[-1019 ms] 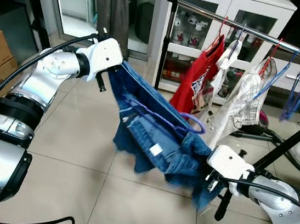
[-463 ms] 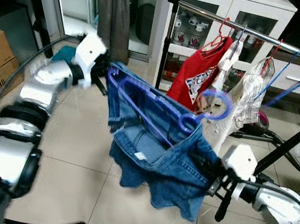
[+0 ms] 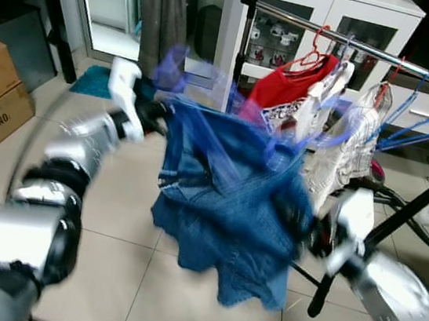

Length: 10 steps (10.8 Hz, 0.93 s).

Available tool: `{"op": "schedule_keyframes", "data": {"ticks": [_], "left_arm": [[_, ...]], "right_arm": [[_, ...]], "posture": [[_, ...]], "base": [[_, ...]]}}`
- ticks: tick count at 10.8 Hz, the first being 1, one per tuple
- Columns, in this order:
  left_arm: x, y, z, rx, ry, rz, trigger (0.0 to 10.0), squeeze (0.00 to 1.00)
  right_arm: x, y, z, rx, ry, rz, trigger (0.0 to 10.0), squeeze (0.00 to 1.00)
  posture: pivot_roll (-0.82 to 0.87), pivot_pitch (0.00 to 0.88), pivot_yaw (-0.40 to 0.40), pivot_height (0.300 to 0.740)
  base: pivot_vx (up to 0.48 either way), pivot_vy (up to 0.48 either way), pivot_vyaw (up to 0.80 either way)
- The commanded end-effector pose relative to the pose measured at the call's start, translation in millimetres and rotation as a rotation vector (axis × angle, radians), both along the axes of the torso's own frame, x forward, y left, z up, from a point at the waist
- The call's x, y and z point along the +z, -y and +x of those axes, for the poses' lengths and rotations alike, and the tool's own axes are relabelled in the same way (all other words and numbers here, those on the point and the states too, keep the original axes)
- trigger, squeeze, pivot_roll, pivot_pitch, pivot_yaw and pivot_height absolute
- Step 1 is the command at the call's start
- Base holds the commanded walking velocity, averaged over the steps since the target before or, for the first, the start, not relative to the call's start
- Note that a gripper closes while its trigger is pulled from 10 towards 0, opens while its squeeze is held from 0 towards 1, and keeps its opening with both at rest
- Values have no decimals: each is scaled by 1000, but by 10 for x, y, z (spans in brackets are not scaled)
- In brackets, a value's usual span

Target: Hang hanger

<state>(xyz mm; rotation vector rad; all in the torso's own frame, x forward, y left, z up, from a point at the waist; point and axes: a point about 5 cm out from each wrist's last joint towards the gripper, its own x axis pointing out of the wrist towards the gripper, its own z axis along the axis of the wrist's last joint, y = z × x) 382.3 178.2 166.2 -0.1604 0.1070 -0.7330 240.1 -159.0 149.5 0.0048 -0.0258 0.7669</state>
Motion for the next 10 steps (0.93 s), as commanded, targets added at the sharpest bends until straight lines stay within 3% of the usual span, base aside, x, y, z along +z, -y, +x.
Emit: {"op": "schedule_keyframes", "data": {"ticks": [1, 3, 4, 5, 6, 8, 10], "left_arm": [[-81, -40, -23, 35, -22, 57, 0, 0], [-272, 150, -101, -18, -10, 236, 0, 0], [-337, 196, -144, -27, 9, 338, 6902, 0], [-339, 211, -156, -27, 19, 337, 10000, 0], [-285, 198, -164, -22, 39, 311, 10000, 1000], [-212, 83, -214, -30, 67, 307, 10000, 1000], [-113, 1, -273, -41, 107, 125, 10000, 1000]], "right_arm": [[194, 57, 32, -61, 74, 48, 0, 0], [212, -85, 120, -101, 69, 5, 0, 0], [242, -83, 204, -161, 59, -29, 0, 0], [264, -75, 238, -181, 60, -32, 0, 0], [271, -57, 266, -192, 62, -66, 0, 0], [276, 38, 345, -224, 60, -126, 0, 0], [314, 108, 426, -251, 64, -149, 0, 0]], "posture": [[9, 0, -24, 740], [14, 0, -25, 740], [14, 0, -21, 740], [14, 0, -23, 740], [15, 0, -23, 740], [22, 0, -31, 740], [25, 0, -39, 740]], "base": [[0, 0, 0], [0, 0, 0], [0, 0, 0], [0, 0, 0], [0, 0, 0], [0, 0, 0], [0, 0, 0]]}}
